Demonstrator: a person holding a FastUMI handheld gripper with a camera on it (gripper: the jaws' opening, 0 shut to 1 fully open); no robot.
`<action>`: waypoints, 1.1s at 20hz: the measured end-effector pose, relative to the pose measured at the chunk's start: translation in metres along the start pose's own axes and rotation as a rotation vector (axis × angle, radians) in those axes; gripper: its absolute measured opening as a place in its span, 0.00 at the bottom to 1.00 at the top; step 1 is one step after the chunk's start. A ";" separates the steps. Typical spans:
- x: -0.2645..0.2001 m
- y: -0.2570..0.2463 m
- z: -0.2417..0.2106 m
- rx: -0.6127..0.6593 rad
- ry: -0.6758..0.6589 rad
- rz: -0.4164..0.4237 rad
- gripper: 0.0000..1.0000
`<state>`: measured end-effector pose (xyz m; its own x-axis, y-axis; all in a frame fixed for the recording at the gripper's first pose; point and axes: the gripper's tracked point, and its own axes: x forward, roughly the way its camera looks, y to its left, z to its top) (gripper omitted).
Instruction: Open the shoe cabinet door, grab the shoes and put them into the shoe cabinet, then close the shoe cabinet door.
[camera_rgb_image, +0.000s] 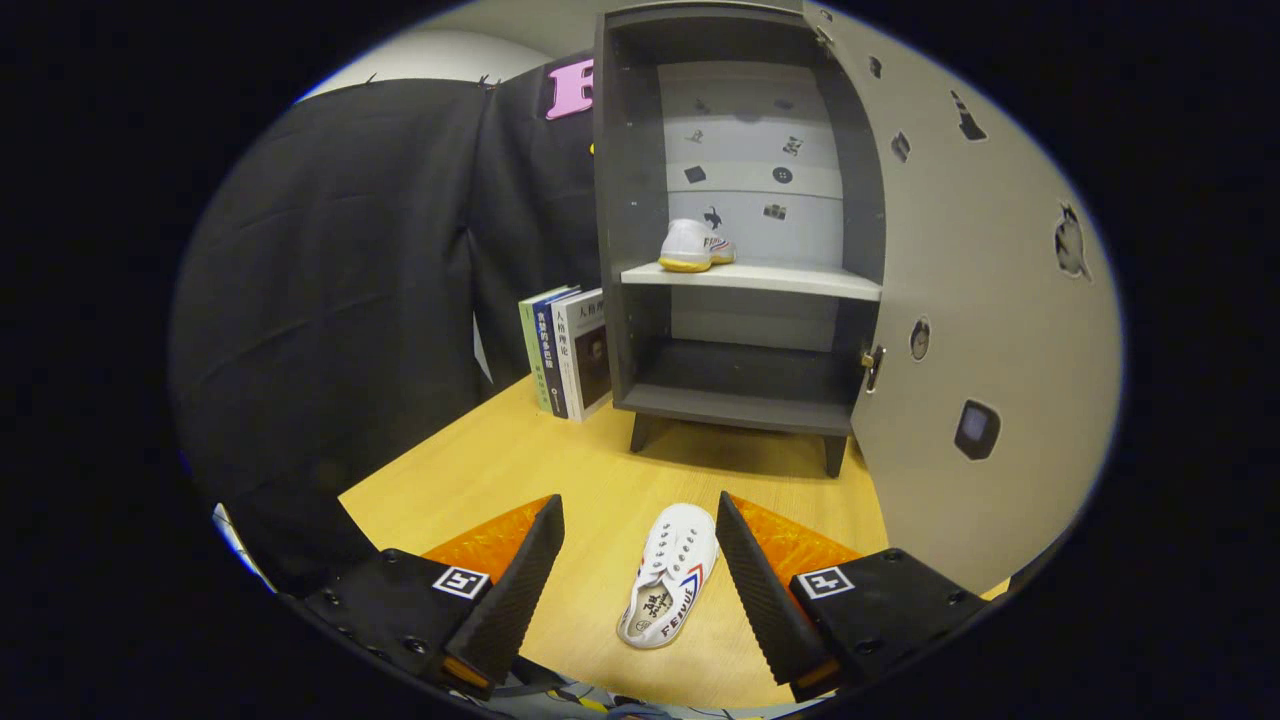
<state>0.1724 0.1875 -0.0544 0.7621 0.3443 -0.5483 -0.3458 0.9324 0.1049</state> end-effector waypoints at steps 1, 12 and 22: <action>-0.001 0.001 -0.006 0.003 0.029 0.006 0.96; -0.016 0.012 -0.058 0.035 0.319 0.063 0.94; 0.015 0.016 -0.106 0.097 0.506 0.051 0.79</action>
<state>0.1207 0.1960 -0.1490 0.3768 0.3161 -0.8707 -0.3049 0.9299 0.2057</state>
